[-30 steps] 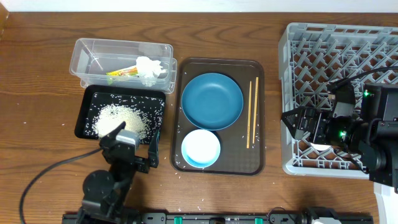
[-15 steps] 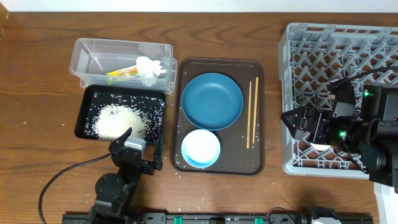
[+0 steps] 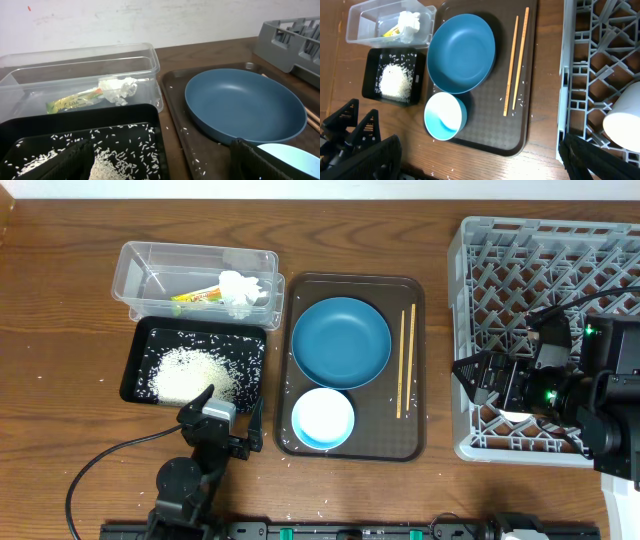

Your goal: Sort waste into correct bins and load items into the dishwasher rack

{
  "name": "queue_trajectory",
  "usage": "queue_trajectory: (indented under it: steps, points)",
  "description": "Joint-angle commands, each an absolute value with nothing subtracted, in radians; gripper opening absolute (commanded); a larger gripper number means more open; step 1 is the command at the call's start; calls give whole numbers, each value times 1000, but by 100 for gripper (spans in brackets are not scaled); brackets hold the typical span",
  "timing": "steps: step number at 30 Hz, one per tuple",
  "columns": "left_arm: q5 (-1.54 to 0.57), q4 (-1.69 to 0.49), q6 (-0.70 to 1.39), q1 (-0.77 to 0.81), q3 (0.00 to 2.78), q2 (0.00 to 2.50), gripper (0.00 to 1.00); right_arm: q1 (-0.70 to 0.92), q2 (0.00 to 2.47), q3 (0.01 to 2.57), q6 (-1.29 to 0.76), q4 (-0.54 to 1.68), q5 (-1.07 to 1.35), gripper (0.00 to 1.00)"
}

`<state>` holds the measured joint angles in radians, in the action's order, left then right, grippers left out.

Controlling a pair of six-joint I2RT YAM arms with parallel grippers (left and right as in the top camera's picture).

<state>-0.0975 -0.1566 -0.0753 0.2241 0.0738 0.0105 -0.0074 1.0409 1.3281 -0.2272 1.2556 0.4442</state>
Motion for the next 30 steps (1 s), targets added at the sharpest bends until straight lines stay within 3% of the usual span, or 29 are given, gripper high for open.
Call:
queue_trajectory:
  steps: [1, 13, 17, 20, 26, 30]
  points:
    - [-86, -162, -70, 219, 48, 4, 89, 1, 1047, 1332, -231, 1254, 441, 99]
    - [-86, -162, -70, 219, 48, 4, 90, 1, 1047, 1332, -277, 1239, 463, 99]
    - [-85, -162, -70, 219, 48, 4, 90, 28, 1061, 1332, -437, 1034, 543, 99]
    - [-86, -162, -70, 219, 48, 4, 90, 143, 1107, 1332, -453, 986, 516, 99]
    - [-86, -162, -70, 219, 48, 4, 90, 523, 1286, 1332, -526, 978, 90, 99]
    - [-86, -162, -70, 219, 48, 4, 90, 625, 1389, 1332, -484, 897, 36, 99]
